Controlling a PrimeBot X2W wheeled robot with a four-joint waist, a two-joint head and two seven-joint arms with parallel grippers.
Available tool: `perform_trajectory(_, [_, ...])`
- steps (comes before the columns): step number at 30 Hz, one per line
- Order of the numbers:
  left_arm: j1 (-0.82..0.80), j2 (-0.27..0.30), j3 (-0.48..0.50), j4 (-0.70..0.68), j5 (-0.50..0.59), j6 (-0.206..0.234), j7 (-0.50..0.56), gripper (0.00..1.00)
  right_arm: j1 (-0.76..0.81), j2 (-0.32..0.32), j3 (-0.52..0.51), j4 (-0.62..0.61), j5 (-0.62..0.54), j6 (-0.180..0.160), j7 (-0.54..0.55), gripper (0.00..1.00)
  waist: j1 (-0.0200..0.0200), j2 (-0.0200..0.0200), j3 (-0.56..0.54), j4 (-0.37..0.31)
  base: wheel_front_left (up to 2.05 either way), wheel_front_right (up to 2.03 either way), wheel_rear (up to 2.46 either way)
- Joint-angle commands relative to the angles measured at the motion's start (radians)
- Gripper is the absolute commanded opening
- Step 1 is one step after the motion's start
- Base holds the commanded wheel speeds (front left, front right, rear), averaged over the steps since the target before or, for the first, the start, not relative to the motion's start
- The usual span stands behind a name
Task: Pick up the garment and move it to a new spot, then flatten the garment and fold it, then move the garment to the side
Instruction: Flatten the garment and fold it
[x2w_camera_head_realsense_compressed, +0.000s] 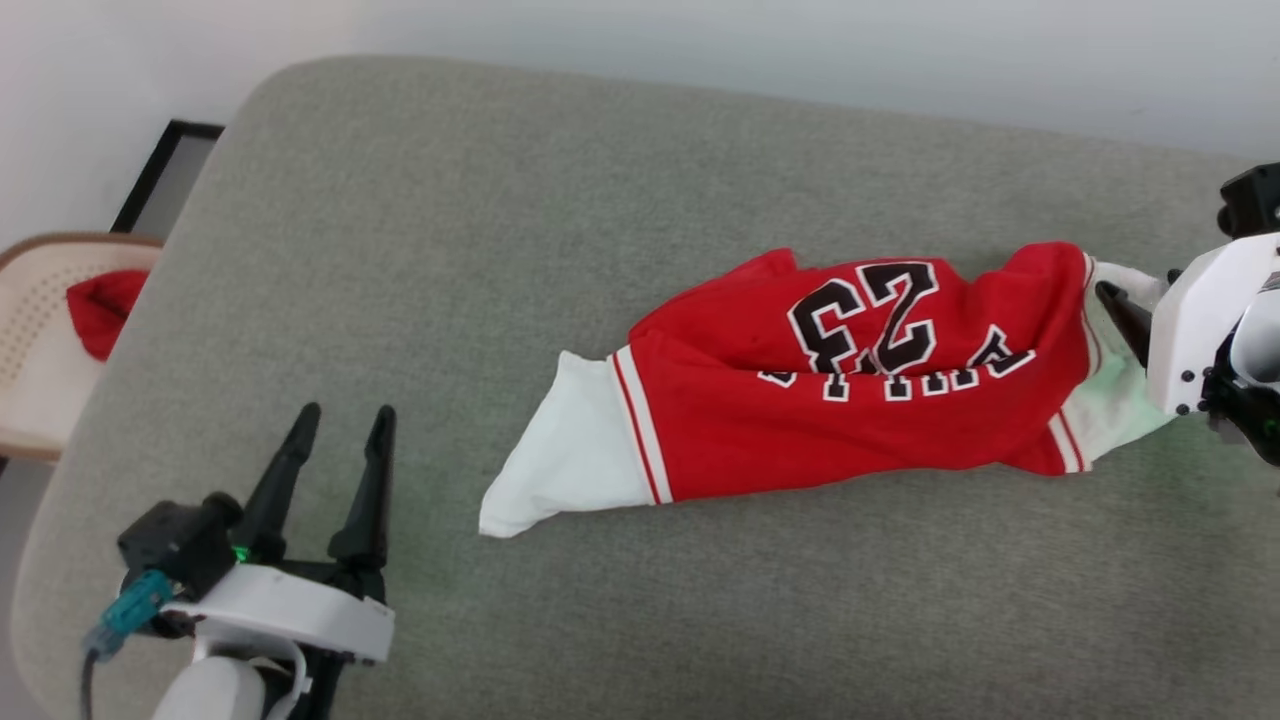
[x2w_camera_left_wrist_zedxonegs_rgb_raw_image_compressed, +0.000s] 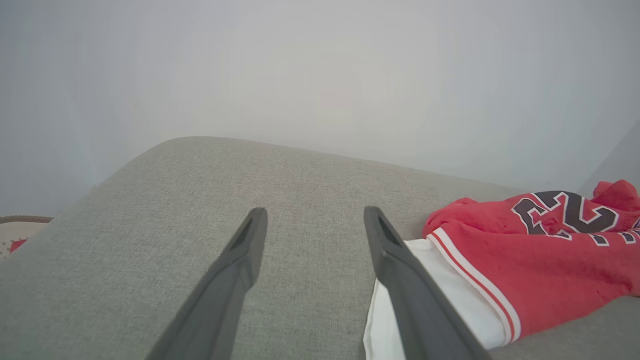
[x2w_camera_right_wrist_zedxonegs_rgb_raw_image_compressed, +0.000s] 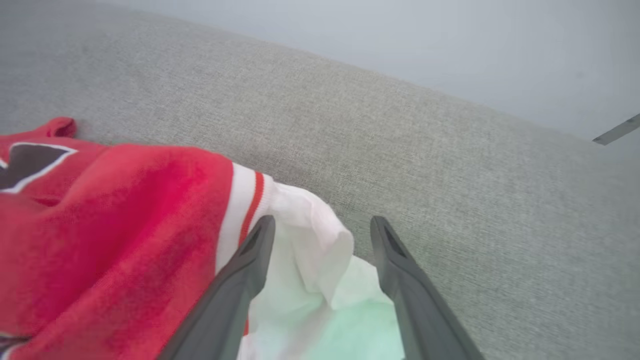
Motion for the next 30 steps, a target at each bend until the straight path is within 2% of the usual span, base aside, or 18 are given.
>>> perform_trajectory(1, [0.013, 0.007, 0.005, -0.005, 0.002, -0.004, -0.004, 1.00, -0.008, -0.011, 0.013, -0.010, 0.017, -0.001, -0.014, 1.00, 0.0000, -0.0001, -0.027, -0.026, 0.00, 0.00, 0.00])
perform_trajectory(9, [0.053, 0.063, -0.003, -0.002, -0.015, -0.004, -0.004, 1.00, 0.074, -0.073, 0.055, -0.111, 0.072, -0.001, -0.131, 1.00, 0.0000, -0.0001, -0.107, -0.096, 0.00, 0.00, 0.00])
perform_trajectory(14, [0.086, 0.103, -0.023, 0.005, -0.042, -0.004, -0.004, 1.00, 0.182, -0.092, 0.023, -0.176, 0.083, -0.001, -0.251, 1.00, 0.0000, -0.0001, -0.159, -0.143, 0.00, 0.00, 0.00])
perform_trajectory(22, [0.142, 0.177, -0.082, 0.012, -0.134, -0.003, 0.014, 1.00, 0.361, -0.067, -0.117, -0.256, 0.022, -0.001, -0.413, 1.00, 0.0000, -0.0001, -0.211, -0.217, 0.00, 0.00, 0.00])
perform_trajectory(30, [0.113, 0.247, -0.184, 0.047, -0.247, -0.003, 0.144, 1.00, 0.504, -0.019, -0.273, -0.363, -0.053, -0.001, -0.400, 1.00, 0.0000, -0.0001, -0.191, -0.256, 0.00, 0.00, 0.00])
